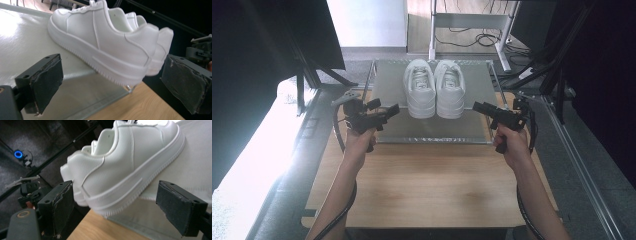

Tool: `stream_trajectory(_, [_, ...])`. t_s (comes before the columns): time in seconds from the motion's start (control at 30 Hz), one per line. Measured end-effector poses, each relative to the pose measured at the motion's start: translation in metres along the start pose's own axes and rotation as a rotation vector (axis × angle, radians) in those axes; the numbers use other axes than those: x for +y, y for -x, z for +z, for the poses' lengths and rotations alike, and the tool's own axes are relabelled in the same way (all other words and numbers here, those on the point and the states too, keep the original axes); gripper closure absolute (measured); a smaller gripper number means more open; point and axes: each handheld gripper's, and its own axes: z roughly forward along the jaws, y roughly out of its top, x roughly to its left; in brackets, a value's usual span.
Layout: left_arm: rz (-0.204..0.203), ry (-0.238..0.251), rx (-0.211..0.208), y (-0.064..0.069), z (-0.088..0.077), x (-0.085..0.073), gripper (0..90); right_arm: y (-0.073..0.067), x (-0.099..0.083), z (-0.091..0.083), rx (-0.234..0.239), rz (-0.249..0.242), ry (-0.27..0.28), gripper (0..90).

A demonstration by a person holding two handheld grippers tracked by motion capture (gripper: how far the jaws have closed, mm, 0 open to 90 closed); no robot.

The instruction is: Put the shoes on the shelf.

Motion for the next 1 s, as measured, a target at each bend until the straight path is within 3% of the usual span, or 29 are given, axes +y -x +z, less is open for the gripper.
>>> stream_trajectory(0.47, [0.09, -0.06, 0.032, 0.008, -0.032, -0.034, 2.3, 0.002, -0.025, -0.033, -0.015, -0.058, -0.042, 14.9])
stream_trajectory(0.7, [0.098, -0.079, 0.058, 0.007, -0.048, -0.054, 2.2, 0.01, -0.042, -0.053, -0.032, -0.067, -0.057, 14.5])
stream_trajectory(1.0, [0.103, -0.132, 0.116, 0.0, -0.06, -0.087, 2.1, 0.026, -0.069, -0.075, -0.093, -0.079, -0.09, 14.4])
